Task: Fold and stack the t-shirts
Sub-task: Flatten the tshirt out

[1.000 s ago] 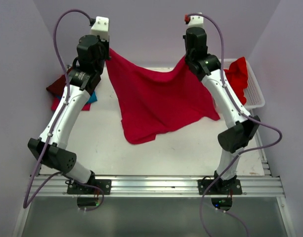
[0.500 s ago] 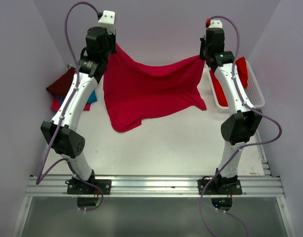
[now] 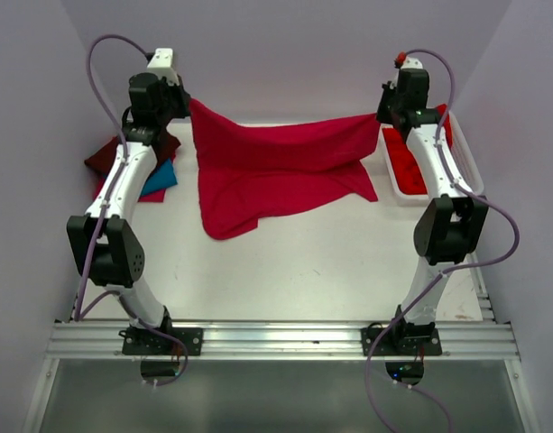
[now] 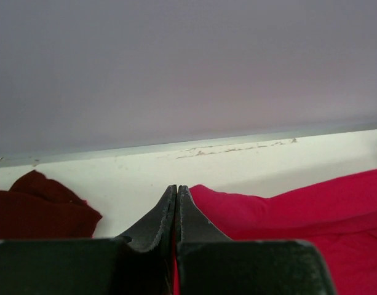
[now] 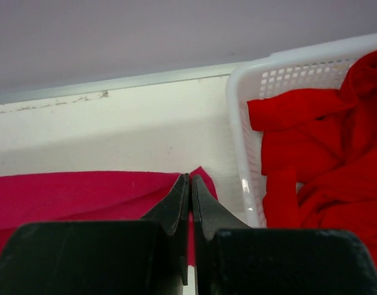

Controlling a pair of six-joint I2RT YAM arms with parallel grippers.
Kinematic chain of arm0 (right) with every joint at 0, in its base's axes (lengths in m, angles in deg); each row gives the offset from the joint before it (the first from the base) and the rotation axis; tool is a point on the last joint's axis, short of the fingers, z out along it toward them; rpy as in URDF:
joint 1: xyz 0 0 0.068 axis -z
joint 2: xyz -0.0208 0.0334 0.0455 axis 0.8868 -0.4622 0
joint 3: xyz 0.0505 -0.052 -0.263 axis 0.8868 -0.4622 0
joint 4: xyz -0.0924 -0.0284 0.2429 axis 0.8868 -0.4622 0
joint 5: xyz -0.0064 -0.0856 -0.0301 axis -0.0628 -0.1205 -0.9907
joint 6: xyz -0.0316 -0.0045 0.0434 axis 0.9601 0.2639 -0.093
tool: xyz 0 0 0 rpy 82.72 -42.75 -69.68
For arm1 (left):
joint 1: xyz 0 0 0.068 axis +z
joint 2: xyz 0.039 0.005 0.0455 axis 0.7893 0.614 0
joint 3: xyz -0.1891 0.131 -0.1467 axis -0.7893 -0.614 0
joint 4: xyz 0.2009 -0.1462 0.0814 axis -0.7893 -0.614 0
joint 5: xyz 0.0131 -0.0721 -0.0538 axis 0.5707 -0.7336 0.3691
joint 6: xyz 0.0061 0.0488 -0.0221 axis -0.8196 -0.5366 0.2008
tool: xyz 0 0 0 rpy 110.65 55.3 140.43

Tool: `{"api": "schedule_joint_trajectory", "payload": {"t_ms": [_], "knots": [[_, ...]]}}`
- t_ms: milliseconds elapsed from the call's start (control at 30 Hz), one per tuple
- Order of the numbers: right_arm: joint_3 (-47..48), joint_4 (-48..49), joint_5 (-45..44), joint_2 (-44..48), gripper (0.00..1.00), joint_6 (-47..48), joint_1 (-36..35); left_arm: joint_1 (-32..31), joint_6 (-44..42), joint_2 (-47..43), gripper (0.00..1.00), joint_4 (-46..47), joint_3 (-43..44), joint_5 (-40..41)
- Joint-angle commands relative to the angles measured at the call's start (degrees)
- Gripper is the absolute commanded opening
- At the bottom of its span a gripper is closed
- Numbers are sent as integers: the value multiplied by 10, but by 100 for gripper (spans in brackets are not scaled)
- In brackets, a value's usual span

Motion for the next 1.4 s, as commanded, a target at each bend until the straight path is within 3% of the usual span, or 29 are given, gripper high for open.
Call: {"api": "schedule_joint_trajectory", "payload": {"t_ms": [0,67,300,433,700,900,1000,1100,1233,1367], "knots": [[2,52,12,45,0,2,-3,2,24,-49,0,120,-26,-70],[1,54,-23,46,0,11,-4,17,36,-54,0,135,-44,-96],[6,57,-63,71,0,45,-6,30,-2,-81,0,131,-56,-75],[-43,78,-91,130,0,66,-13,31,-20,-125,0,129,-79,-55],[-199,147,-202,422,0,160,-75,7,-79,-328,0,82,-138,40],[-220,140,-270,567,0,226,-197,0,-82,-483,0,8,-118,52],[-221,145,-290,573,0,241,-209,-10,-82,-512,0,-1,-93,51],[-220,153,-291,547,0,246,-209,-26,-104,-486,0,-9,-85,72],[-227,180,-302,464,0,259,-209,-32,-103,-430,0,16,-110,74],[-202,163,-249,374,0,210,-166,-32,-98,-363,0,44,-121,72]]}}
